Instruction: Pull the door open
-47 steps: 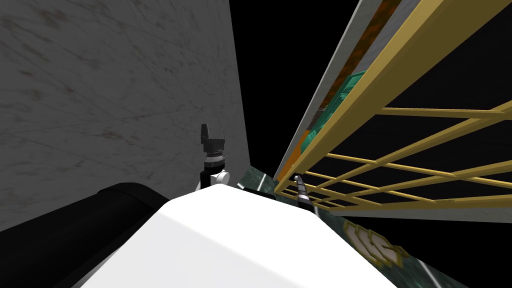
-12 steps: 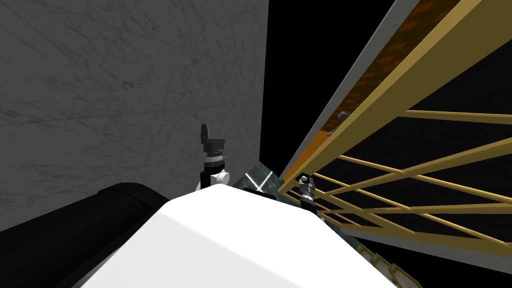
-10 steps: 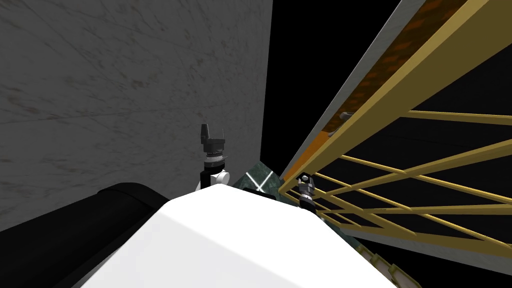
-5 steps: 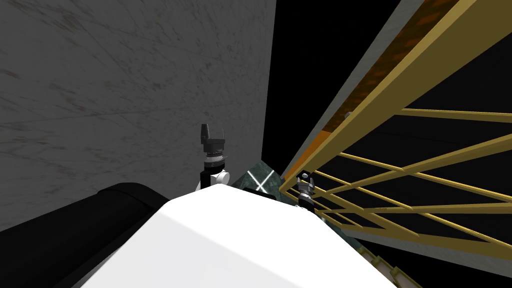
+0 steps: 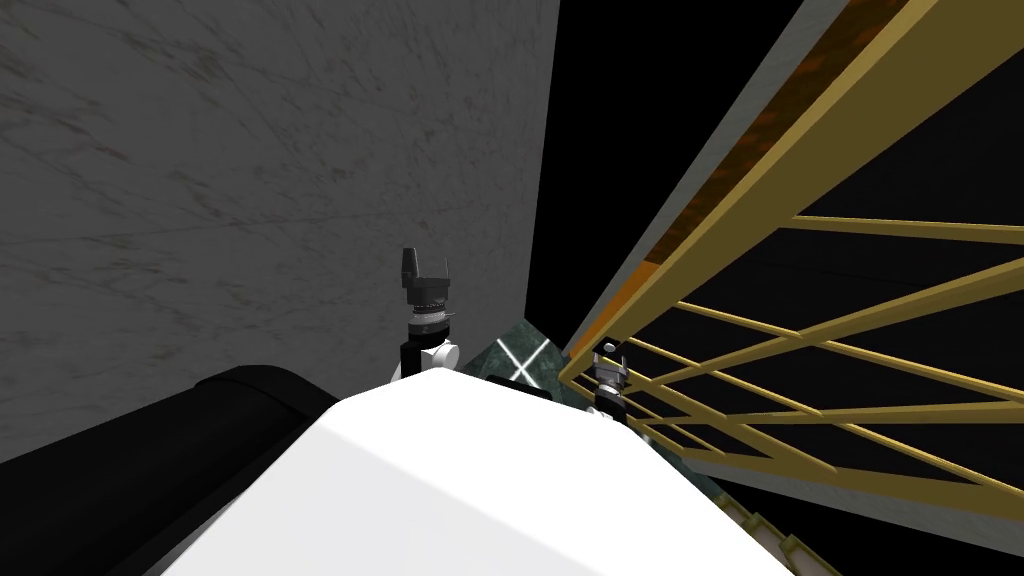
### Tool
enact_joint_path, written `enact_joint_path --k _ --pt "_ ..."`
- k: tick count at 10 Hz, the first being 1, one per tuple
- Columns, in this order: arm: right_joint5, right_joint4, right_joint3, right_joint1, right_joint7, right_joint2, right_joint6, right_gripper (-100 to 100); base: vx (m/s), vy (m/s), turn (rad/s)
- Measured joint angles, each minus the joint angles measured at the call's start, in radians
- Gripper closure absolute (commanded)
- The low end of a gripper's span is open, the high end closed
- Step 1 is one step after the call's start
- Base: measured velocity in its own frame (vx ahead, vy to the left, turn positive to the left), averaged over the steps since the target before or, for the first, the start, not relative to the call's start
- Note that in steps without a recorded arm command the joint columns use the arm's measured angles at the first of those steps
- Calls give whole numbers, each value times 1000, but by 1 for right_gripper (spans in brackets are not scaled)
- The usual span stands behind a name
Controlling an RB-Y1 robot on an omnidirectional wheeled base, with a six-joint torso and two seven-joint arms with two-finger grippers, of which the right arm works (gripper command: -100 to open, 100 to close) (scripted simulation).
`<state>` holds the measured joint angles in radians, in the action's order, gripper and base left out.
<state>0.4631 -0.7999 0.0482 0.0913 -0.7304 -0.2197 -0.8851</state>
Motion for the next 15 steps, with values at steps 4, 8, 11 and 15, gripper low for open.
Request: enact_joint_path --k 4,8,11,15 --pt "63 -4 22 -8 -105 6 1 -100 -66 -15 54" --pt "116 -7 41 -14 -203 12 3 -100 -66 -15 55" --pt "156 -10 55 -19 -276 16 4 -100 -67 -17 50" --pt "218 -14 76 -26 -384 23 5 -100 -87 -20 68"
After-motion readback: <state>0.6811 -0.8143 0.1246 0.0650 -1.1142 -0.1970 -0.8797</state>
